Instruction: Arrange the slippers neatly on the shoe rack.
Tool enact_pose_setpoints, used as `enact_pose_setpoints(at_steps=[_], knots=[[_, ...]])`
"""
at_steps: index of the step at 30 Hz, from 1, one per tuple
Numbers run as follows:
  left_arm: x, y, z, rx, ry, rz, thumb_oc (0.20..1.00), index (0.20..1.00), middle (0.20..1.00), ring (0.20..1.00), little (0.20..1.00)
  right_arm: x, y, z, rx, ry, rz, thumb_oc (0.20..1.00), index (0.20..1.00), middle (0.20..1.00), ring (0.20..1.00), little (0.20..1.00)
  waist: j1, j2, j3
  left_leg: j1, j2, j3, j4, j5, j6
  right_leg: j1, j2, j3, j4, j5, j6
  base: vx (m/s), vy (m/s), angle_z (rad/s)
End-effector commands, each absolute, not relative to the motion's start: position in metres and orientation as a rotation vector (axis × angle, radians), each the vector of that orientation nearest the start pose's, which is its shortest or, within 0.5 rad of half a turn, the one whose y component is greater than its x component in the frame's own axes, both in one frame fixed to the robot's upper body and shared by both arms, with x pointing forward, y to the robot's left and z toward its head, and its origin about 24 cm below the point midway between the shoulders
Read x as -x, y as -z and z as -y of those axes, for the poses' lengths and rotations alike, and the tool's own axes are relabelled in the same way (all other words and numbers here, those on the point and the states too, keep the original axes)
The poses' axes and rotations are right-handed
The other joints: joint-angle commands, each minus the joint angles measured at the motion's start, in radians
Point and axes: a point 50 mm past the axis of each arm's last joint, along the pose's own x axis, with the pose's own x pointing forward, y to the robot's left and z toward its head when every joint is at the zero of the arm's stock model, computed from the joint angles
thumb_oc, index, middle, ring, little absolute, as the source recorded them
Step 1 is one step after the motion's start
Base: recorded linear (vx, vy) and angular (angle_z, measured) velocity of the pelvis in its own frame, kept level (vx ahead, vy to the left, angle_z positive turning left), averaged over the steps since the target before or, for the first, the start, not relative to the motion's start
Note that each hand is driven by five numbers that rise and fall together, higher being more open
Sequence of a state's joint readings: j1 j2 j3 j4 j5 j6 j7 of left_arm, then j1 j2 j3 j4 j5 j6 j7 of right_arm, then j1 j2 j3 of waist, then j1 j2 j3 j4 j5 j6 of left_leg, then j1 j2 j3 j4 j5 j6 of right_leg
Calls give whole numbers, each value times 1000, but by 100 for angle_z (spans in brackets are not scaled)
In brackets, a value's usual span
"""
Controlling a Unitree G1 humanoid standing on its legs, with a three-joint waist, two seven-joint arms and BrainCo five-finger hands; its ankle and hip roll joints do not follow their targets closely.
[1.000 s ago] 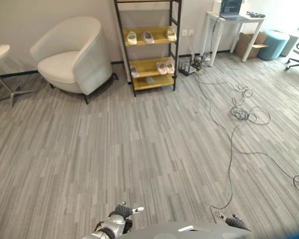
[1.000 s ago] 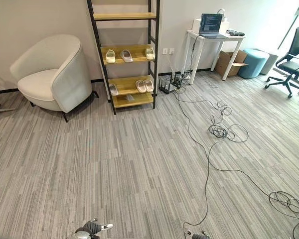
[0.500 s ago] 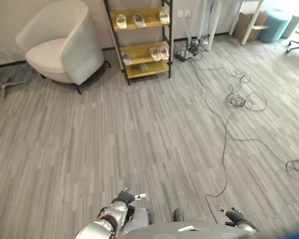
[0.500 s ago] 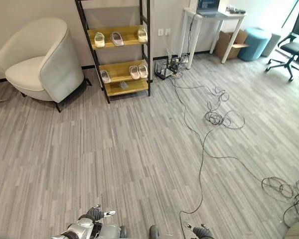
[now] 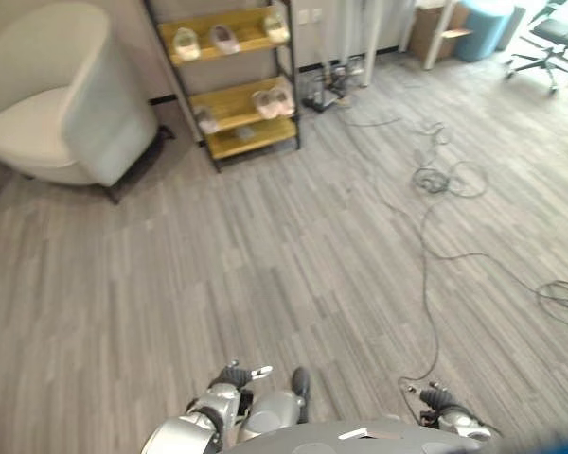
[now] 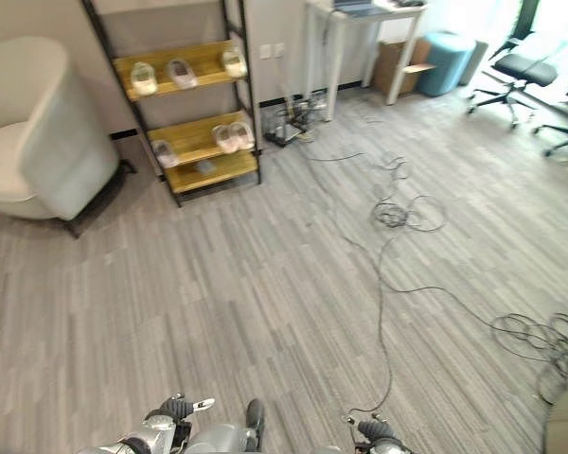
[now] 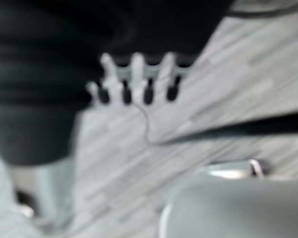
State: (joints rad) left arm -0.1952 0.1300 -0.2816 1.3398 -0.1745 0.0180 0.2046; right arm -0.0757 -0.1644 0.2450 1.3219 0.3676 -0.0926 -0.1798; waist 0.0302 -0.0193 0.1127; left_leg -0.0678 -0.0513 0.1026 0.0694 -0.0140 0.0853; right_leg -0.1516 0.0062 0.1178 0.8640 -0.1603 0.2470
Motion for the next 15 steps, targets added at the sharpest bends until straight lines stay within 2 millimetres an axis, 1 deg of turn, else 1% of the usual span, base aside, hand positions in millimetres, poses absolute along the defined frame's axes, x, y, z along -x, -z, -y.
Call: enact_pose_setpoints(at_steps=[1,2,3,4,5,6,7,8,9,10,11,12,13,14,15], knots=[[-145,157,-178,-345,-92,-1137,1000,1000,1000,1000,1000,-114,159,220,130,332,-1122,1000,1000,1000,1000,1000,-17,57,42,22,23,-66,44,-57,0,34,13,-95,-89,221,-39,334,60,32],[-149,155,-175,-346,-84,-1125,1000,1000,1000,1000,1000,-112,159,221,138,335,-1126,1000,1000,1000,1000,1000,-33,63,47,67,21,-79,27,-76,2,-2,-17,-116,-137,184,-62,506,57,23],[-151,155,-175,-341,-85,-1119,1000,1000,1000,1000,1000,-111,159,221,139,339,-1128,1000,1000,1000,1000,1000,-45,64,49,105,15,-92,17,-96,-2,-15,-42,-130,-224,129,-88,526,4,18],[-152,155,-172,-336,-77,-1114,1000,1000,1000,1000,1000,-109,160,221,143,339,-1130,1000,1000,1000,1000,1000,-56,65,50,128,10,-106,17,-116,-6,-51,-45,-133,-297,95,-108,713,-124,36],[-153,154,-169,-345,-59,-1112,1000,1000,1000,1000,1000,-103,161,224,139,353,-1150,1000,1000,1000,1000,1000,-92,38,41,185,-23,-144,4,-155,-24,-85,-51,-64,-549,113,-110,742,-181,59],[-152,155,-169,-355,-53,-1119,1000,1000,1000,1000,1000,-100,161,226,126,375,-1165,1000,1000,1000,1000,1000,-111,31,44,216,-23,-163,-10,-177,-37,-96,-62,-16,-677,135,-96,586,-164,87],[-152,155,-168,-354,-52,-1119,1000,1000,1000,1000,1000,-100,161,227,127,376,-1165,1000,1000,1000,1000,1000,-112,38,50,226,-16,-164,-11,-182,-37,-80,-56,-20,-688,137,-96,381,-115,82],[-150,156,-170,-359,-57,-1131,1000,1000,1000,1000,1000,-96,162,229,114,393,-1183,1000,1000,1000,1000,1000,-125,35,46,248,-14,-170,-21,-195,-50,-114,-76,8,-757,162,-83,318,-91,67],[-148,156,-171,-361,-63,-1138,1000,1000,1000,1000,1000,-93,163,230,110,400,-1193,1000,1000,1000,1000,1000,-133,43,46,272,-2,-174,-26,-213,-57,-123,-80,13,-804,179,-76,465,-164,49],[-143,158,-173,-360,-74,-1155,1000,1000,1000,1000,1000,-87,164,230,109,401,-1213,1000,1000,1000,1000,1000,-140,45,40,304,3,-184,-34,-233,-64,-140,-79,12,-830,199,-70,452,-185,43],[-139,160,-174,-356,-83,-1173,1000,1000,1000,1000,1000,-84,165,229,109,400,-1224,1000,1000,1000,1000,1000,-144,45,35,331,13,-193,-41,-244,-70,-151,-83,-3,-828,211,-67,608,-337,38],[-125,164,-176,-351,-88,-1214,1000,1000,1000,1000,1000,-75,166,232,102,424,-1247,1000,1000,1000,1000,1000,-149,38,7,369,26,-224,-45,-257,-88,-124,-86,0,-827,237,-74,446,-270,35],[-125,164,-176,-351,-87,-1214,1000,1000,1000,1000,1000,-75,166,232,102,424,-1248,1000,1000,1000,1000,1000,-150,40,8,371,28,-226,-45,-258,-88,-121,-85,-2,-829,237,-74,448,-310,45],[-113,167,-178,-349,-92,-1249,1000,1000,1000,1000,1000,-74,166,234,96,433,-1250,1000,1000,1000,1000,1000,-150,38,-8,383,42,-234,-38,-255,-99,-119,-79,12,-795,254,-85,285,-220,83],[-107,169,-178,-336,-99,-1268,1000,1000,1000,1000,1000,-72,166,235,89,442,-1254,1000,1000,1000,1000,1000,-149,42,-15,394,67,-242,-24,-249,-111,-121,-67,18,-766,255,-94,285,-221,86]])
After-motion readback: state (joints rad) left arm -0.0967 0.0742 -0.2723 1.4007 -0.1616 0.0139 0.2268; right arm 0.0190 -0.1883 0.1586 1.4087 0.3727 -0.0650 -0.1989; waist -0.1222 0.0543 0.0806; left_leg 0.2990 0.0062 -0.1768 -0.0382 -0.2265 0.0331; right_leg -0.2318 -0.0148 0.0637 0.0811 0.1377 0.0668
